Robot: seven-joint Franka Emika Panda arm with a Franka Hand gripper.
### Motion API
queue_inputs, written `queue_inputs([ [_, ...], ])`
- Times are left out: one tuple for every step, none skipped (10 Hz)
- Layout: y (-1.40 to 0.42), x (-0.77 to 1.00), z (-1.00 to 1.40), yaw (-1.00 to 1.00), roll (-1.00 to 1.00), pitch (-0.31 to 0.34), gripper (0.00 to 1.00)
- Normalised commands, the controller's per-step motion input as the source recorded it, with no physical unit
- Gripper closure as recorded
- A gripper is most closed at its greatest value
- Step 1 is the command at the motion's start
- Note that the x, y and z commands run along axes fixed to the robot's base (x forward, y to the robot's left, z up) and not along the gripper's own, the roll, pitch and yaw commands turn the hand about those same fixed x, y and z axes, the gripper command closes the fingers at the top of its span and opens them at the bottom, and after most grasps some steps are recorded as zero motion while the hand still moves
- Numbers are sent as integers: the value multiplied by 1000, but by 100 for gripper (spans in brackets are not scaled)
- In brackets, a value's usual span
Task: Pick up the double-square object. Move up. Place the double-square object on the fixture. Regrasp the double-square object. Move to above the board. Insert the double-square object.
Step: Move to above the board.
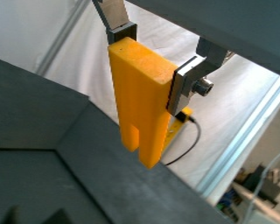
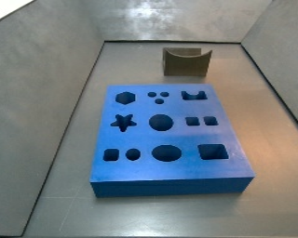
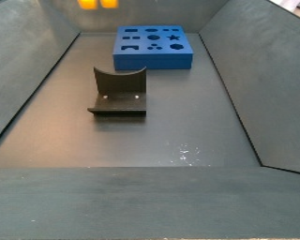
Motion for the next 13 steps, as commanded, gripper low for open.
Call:
queue_inputs([
  [-1000, -898, 182, -49, -1000, -7, 100],
  [-1000, -980, 207, -45, -1000, -38, 100],
  [-972, -1000, 185, -41, -1000, -46, 100],
  [-934, -1000, 173, -39, -1000, -55, 100],
  [-905, -998, 167, -38, -1000, -55, 100],
  [-618, -723, 116, -38, -1000, -59, 100],
  [-263, -376, 44, -41, -1000, -60, 100],
  [-96, -197, 19, -47, -1000, -51, 100],
  [-46, -116, 13, -51, -1000, -49, 100],
  [-18, -85, 5, -52, -1000, -52, 100],
  [8, -71, 2, -50, -1000, -62, 100],
  [23, -65, 1, -51, -971, -69, 100],
  [26, -61, -2, -33, -657, -64, 100],
])
